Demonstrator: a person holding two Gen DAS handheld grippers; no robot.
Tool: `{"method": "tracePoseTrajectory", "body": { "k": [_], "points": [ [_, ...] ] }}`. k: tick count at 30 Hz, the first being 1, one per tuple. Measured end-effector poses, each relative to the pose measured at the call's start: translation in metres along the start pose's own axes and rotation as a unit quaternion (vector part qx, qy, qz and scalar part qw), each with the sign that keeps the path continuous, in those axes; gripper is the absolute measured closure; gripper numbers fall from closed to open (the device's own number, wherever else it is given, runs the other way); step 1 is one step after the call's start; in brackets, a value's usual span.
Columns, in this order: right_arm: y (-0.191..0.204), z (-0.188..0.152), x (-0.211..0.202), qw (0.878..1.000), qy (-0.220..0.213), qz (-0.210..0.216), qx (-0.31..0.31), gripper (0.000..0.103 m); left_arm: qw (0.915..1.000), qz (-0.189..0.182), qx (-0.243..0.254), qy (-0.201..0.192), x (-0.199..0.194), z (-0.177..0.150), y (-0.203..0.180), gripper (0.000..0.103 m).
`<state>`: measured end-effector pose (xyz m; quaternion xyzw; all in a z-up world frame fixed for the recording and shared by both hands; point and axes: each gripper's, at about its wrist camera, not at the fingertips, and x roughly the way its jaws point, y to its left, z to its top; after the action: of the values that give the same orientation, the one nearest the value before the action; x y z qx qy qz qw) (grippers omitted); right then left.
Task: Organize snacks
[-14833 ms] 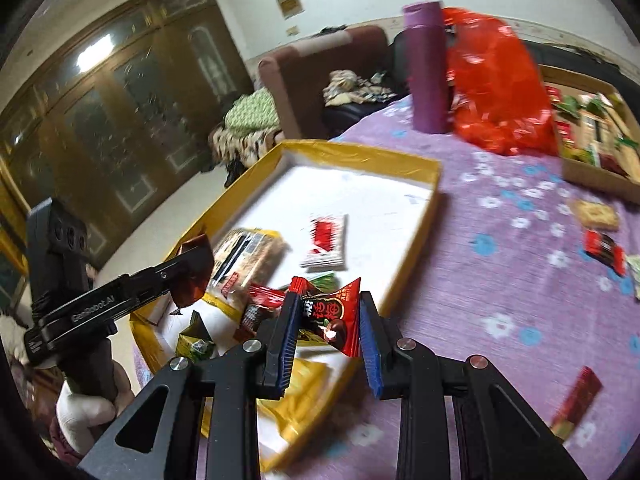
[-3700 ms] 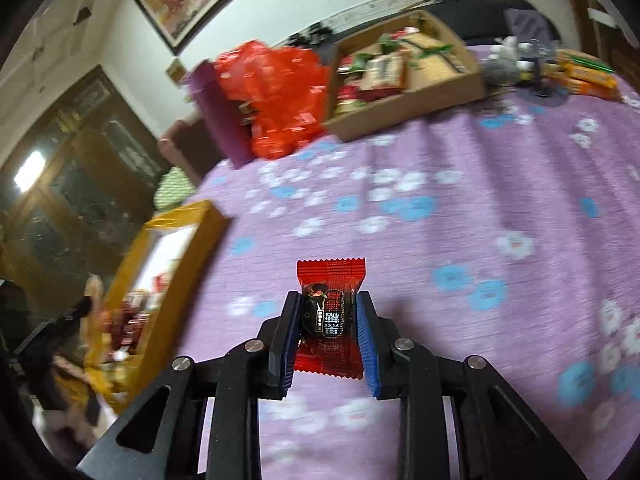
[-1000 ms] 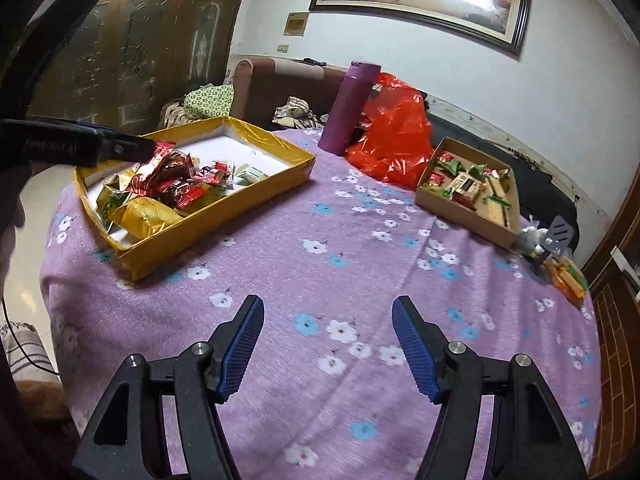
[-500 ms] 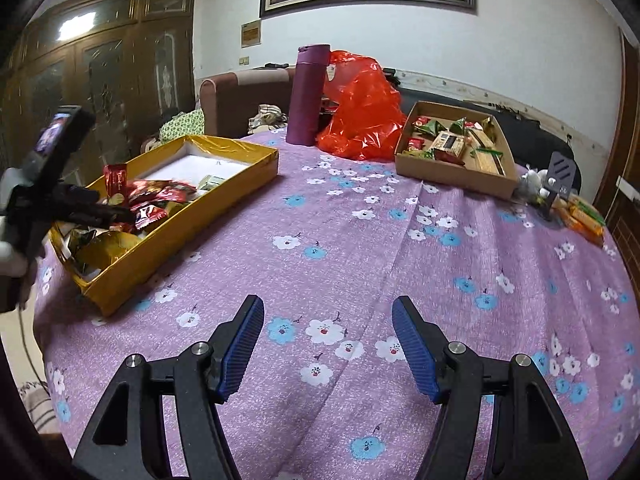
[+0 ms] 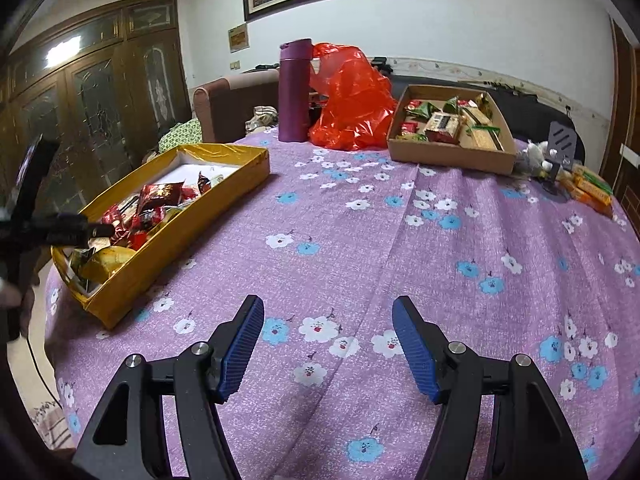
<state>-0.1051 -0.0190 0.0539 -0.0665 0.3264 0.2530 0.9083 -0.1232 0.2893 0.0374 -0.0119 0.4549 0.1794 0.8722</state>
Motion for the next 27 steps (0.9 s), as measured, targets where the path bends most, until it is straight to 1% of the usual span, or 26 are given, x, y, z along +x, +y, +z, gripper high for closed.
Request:
{"method": "tracePoseTrajectory", "body": {
  "k": [2,4,5,7,8,9,10,11,12,13,14,15,16,17,18,19,20,21,24,25,27],
  "points": [
    [-0.001,0.0,0.001,1.0,0.001,-0.001,0.001,0.034,1.0,-0.001,-0.002,-0.003,0.002,0.0,-0.002,0.02],
    [-0.002,0.0,0.001,1.0,0.001,-0.002,0.003,0.034,0.9996,-0.012,-0.011,-0.025,-0.008,-0.001,-0.001,0.02],
    [-0.002,-0.001,0.001,1.0,0.001,-0.003,0.005,0.034,0.9984,-0.021,-0.018,-0.048,-0.02,-0.002,0.0,0.02],
    [-0.006,-0.001,0.003,1.0,0.004,-0.004,0.012,0.034,0.9952,-0.021,-0.027,-0.092,-0.043,-0.003,0.004,0.02],
    [-0.007,-0.001,0.005,1.0,0.008,-0.003,0.017,0.034,0.9909,-0.015,-0.032,-0.13,-0.063,-0.005,0.006,0.02],
    [-0.009,-0.001,0.007,1.0,0.012,-0.003,0.021,0.034,0.9868,-0.01,-0.035,-0.158,-0.078,-0.007,0.008,0.02],
    [-0.01,-0.001,0.007,1.0,0.014,-0.002,0.024,0.034,0.9812,-0.004,-0.04,-0.189,-0.095,-0.01,0.01,0.02],
    [-0.01,-0.001,0.008,1.0,0.014,-0.002,0.024,0.034,0.9717,0.007,-0.051,-0.231,-0.118,-0.016,0.014,0.02],
    [-0.01,-0.002,0.007,1.0,0.013,-0.002,0.024,0.034,0.9645,0.012,-0.058,-0.257,-0.133,-0.021,0.016,0.015],
    [-0.009,-0.002,0.006,1.0,0.011,-0.002,0.023,0.034,0.9535,0.015,-0.071,-0.292,-0.155,-0.028,0.018,0.011],
    [-0.008,-0.002,0.006,1.0,0.01,-0.002,0.02,0.034,0.9474,0.015,-0.081,-0.309,-0.167,-0.031,0.022,0.0],
    [-0.007,-0.001,0.006,1.0,0.01,-0.001,0.016,0.034,0.9377,0.009,-0.096,-0.334,-0.183,-0.038,0.024,0.0],
    [-0.004,-0.001,0.005,1.0,0.009,-0.004,0.009,0.034,0.9312,0.0,-0.105,-0.349,-0.193,-0.041,0.027,0.0],
    [0.001,0.0,0.004,1.0,0.007,-0.01,0.0,0.034,0.9253,-0.019,-0.113,-0.361,-0.202,-0.045,0.03,0.0],
    [0.008,0.002,0.001,1.0,0.006,-0.012,-0.008,0.034,0.924,-0.034,-0.113,-0.364,-0.206,-0.047,0.031,0.0],
    [0.014,0.003,-0.002,1.0,0.007,-0.005,-0.011,0.034,0.9236,-0.049,-0.111,-0.363,-0.208,-0.048,0.032,0.0],
    [0.021,0.004,-0.006,1.0,0.007,0.009,-0.011,0.034,0.9244,-0.057,-0.109,-0.361,-0.208,-0.049,0.031,0.0],
    [0.031,0.006,-0.012,1.0,0.005,0.023,-0.011,0.034,0.9258,-0.052,-0.108,-0.358,-0.207,-0.049,0.029,0.0],
    [0.06,0.012,-0.027,0.999,-0.003,0.049,-0.018,0.034,0.9332,-0.019,-0.097,-0.345,-0.198,-0.054,0.015,0.0],
    [0.069,0.013,-0.03,0.998,-0.003,0.056,-0.022,0.034,0.936,-0.014,-0.091,-0.34,-0.195,-0.058,0.009,0.0],
    [0.089,0.014,-0.036,0.997,-0.009,0.067,-0.034,0.033,0.9469,-0.016,-0.079,-0.311,-0.179,-0.057,-0.001,0.0]
  ]
}}
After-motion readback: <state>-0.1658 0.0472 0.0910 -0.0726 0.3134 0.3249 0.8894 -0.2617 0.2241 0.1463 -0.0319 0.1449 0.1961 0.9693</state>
